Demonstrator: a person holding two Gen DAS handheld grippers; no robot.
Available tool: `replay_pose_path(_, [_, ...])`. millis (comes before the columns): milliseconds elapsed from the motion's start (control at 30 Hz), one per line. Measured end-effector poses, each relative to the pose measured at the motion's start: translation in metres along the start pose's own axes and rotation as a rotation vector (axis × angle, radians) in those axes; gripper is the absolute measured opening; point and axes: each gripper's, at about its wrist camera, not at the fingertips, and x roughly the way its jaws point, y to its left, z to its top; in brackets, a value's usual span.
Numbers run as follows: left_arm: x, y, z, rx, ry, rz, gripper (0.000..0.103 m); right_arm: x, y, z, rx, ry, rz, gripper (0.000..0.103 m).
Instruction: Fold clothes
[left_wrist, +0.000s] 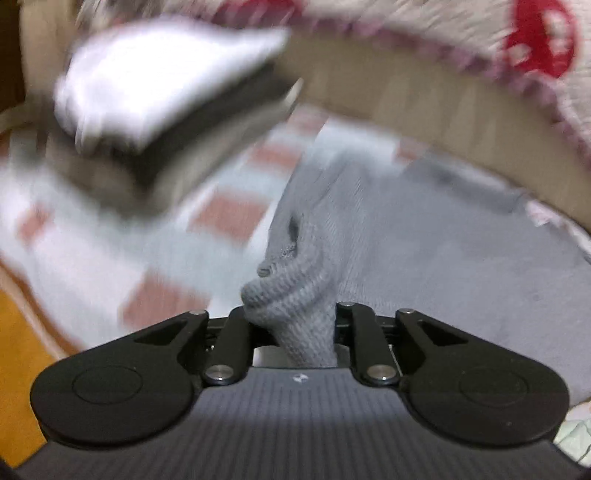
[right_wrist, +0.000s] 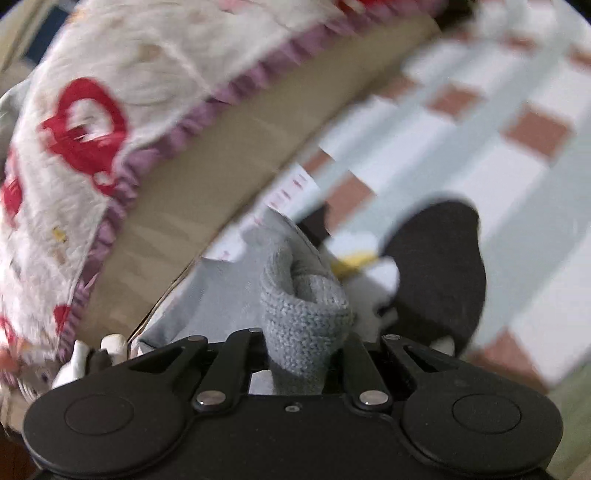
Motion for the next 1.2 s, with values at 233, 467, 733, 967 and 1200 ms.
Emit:
replay_pose_path(233, [-0.027, 0.021, 0.006, -0.038, -0.134, -0.001, 0.032, 0.002, 0.001, -0.005, 0.007, -0.024, 0.018, 0.012])
replay_pose_path(467, [-0.016, 0.004, 0.004, 0.041, -0.088, -0.174, 0.032, 0.01, 0.008, -0.014, -0.004, -0.023, 0.052, 0.012])
replay_pose_path(733, [0.021, 0.025, -0.017, -0.062, 0.11, -0.229, 0.032, 0.001, 0.049, -0.017, -0.108, -0.021, 0.18, 0.012])
replay_pose_path(967, [0.008, 0.043, 0.0, -0.115, 0.06, -0.309, 0.032, 0.011, 0.203, -0.044, -0.338, -0.005, 0.407, 0.012])
replay_pose_path(1200, [-0.004, -0.019, 0.016, 0.109, -0.03, -0.593, 0.03, 0.029, 0.238, -0.055, -0.327, 0.028, 0.464, 0.012])
